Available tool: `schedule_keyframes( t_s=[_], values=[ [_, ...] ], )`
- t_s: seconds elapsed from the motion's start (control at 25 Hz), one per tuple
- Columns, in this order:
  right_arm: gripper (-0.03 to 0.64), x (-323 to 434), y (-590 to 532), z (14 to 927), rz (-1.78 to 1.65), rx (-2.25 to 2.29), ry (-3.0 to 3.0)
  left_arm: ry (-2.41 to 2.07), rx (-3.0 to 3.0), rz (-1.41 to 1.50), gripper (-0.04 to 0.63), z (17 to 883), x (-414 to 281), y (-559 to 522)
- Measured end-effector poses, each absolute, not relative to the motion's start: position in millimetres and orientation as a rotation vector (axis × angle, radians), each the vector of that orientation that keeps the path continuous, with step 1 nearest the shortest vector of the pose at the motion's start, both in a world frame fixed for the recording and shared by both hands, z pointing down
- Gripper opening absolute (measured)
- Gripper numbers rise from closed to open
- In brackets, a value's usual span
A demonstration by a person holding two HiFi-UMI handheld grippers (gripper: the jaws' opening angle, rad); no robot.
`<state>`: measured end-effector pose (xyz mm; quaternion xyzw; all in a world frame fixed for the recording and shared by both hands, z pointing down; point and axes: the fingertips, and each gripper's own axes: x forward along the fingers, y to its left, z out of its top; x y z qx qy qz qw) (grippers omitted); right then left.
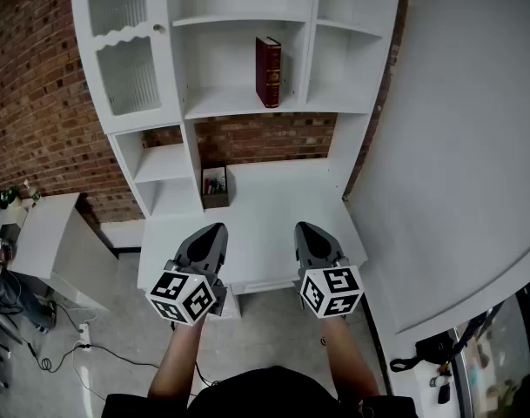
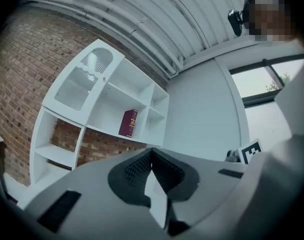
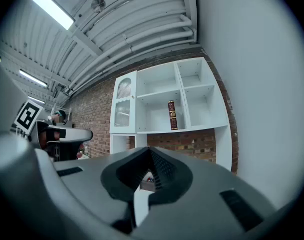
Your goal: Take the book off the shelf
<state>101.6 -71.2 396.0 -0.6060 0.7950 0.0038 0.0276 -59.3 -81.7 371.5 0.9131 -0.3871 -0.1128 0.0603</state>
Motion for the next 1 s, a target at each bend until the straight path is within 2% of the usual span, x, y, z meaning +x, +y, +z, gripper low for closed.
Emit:
schedule_keyframes(
  t_s=[1.0],
  values=[
    [0.020, 125, -52, 408, 0.034, -1.799, 2.517, -1.219, 2.749, -0.283, 0.016, 388, -13, -61]
  ],
)
